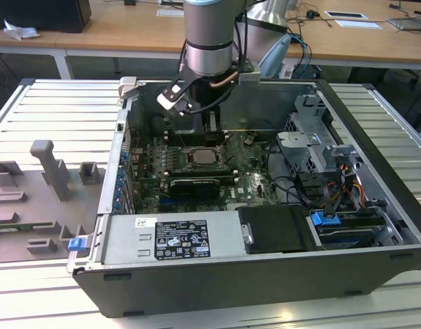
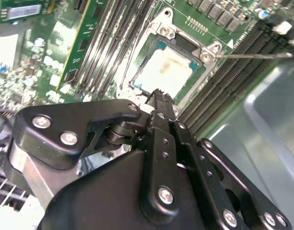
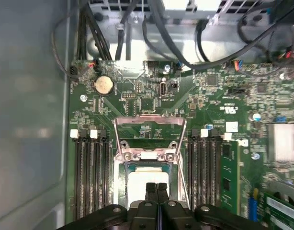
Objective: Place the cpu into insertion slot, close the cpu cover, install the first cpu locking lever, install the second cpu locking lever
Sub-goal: 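Close the cpu cover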
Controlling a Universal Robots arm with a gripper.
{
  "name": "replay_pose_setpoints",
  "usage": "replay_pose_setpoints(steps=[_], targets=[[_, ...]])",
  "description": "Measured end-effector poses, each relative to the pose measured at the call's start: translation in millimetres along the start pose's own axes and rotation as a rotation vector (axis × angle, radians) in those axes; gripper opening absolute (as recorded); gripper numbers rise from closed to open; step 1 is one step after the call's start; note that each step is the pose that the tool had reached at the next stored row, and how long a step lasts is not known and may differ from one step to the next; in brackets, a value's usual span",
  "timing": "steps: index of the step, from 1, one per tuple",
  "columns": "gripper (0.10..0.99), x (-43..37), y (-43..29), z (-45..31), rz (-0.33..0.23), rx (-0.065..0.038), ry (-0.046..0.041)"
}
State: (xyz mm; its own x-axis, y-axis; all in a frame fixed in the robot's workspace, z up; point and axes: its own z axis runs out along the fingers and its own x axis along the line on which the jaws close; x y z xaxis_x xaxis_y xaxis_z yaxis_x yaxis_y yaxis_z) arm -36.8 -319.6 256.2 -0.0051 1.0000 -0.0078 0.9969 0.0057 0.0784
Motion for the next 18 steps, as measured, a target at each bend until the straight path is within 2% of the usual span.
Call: replay_pose_setpoints(steps=[1, 3, 8, 9, 12, 15, 18], targets=[[0.106, -0.1, 0.5, -6.6, 0.000, 0.000, -0.0001], [0.106, -0.1, 1.5, -10.7, 0.000, 0.001, 0.0000], [0.106, -0.1, 4.4, -10.6, 0.000, 0.002, -0.0001], [0.106, -0.1, 7.9, -10.3, 0.000, 0.002, 0.0000], [0.106, -0.2, 11.5, -10.1, 0.000, 0.002, -0.0001], [0.106, -0.2, 12.0, -15.0, 0.000, 0.002, 0.0000], [0.106, -0.2, 15.9, -15.3, 0.000, 0.002, 0.0000]])
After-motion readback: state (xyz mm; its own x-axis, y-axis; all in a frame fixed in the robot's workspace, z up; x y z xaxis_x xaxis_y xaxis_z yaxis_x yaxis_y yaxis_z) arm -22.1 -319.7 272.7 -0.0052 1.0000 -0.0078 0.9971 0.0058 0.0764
